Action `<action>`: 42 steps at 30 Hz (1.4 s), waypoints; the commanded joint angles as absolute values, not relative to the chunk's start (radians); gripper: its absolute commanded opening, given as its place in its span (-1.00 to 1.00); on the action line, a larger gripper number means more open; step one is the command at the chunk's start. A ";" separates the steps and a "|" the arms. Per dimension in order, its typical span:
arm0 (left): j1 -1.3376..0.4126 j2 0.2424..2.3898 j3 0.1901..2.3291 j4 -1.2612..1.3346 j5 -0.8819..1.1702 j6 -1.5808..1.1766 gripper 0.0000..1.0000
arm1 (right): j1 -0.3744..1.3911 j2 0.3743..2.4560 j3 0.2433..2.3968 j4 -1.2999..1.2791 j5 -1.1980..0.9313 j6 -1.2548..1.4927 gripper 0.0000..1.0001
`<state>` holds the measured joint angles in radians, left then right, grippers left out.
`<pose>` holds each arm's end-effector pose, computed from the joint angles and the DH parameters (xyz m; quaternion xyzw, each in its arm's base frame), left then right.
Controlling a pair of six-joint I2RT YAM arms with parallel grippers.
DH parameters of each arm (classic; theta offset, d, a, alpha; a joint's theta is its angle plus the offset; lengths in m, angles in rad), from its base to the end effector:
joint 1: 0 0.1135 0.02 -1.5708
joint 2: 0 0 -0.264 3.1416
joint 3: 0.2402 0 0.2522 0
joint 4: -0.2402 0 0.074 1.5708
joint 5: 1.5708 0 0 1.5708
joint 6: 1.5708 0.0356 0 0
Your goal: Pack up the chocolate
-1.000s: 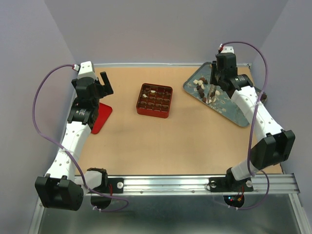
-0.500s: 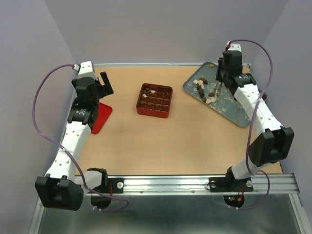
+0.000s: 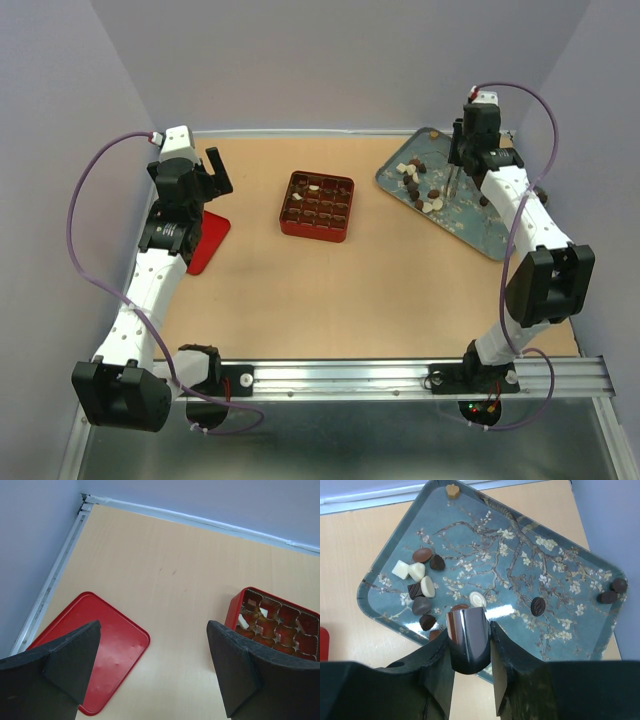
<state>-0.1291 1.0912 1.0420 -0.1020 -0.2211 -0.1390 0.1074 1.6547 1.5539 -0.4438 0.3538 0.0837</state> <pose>0.2522 -0.0249 0.3792 -0.0756 0.7535 -0.0036 0.6531 0.3828 0.0289 0.3560 0.0762 0.8586 -0.1065 0.4956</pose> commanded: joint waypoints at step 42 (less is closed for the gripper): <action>-0.123 1.108 1.046 -0.069 -0.235 -0.132 0.97 | 0.055 1.689 1.601 -0.287 0.282 0.011 -0.27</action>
